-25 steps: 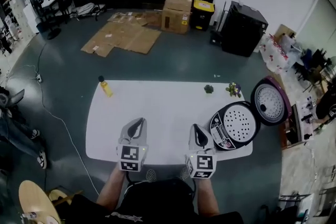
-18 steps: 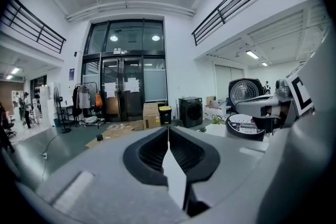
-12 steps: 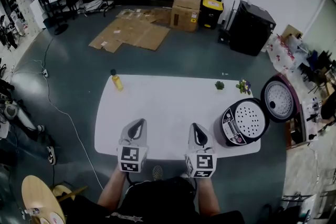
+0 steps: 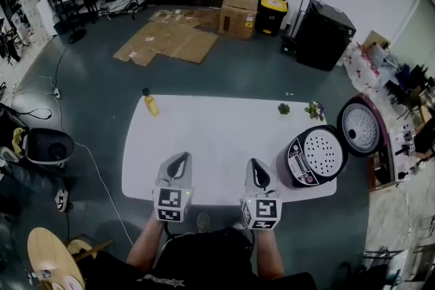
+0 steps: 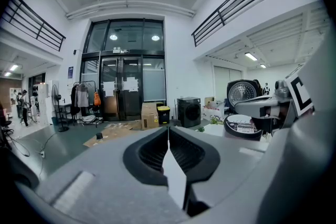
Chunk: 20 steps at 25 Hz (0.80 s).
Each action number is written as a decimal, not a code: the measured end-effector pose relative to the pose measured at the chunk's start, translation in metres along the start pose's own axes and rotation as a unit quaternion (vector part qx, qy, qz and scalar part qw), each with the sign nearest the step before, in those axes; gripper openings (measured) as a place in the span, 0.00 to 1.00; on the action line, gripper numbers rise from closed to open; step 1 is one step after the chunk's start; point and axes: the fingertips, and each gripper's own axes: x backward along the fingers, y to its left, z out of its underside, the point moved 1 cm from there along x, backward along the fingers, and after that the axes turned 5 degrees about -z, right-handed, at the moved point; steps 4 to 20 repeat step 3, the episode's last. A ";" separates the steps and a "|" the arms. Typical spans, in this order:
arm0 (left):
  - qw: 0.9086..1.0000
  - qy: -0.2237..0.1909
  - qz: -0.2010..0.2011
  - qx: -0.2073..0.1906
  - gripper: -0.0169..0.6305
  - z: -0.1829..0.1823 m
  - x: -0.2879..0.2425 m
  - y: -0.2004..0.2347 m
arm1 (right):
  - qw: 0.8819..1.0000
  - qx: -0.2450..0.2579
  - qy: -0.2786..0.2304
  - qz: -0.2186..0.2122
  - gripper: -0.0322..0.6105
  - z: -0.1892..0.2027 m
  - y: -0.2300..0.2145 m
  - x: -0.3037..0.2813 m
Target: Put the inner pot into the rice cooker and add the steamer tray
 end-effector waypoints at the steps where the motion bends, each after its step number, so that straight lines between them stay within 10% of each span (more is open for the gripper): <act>1: 1.000 0.000 0.000 0.001 0.05 -0.002 -0.001 0.002 | 1.000 0.000 0.000 0.000 0.06 -0.002 0.000 -0.001; 20: 1.000 0.000 0.000 0.002 0.05 -0.007 -0.003 0.005 | 1.000 0.000 0.000 0.000 0.06 -0.007 0.001 -0.004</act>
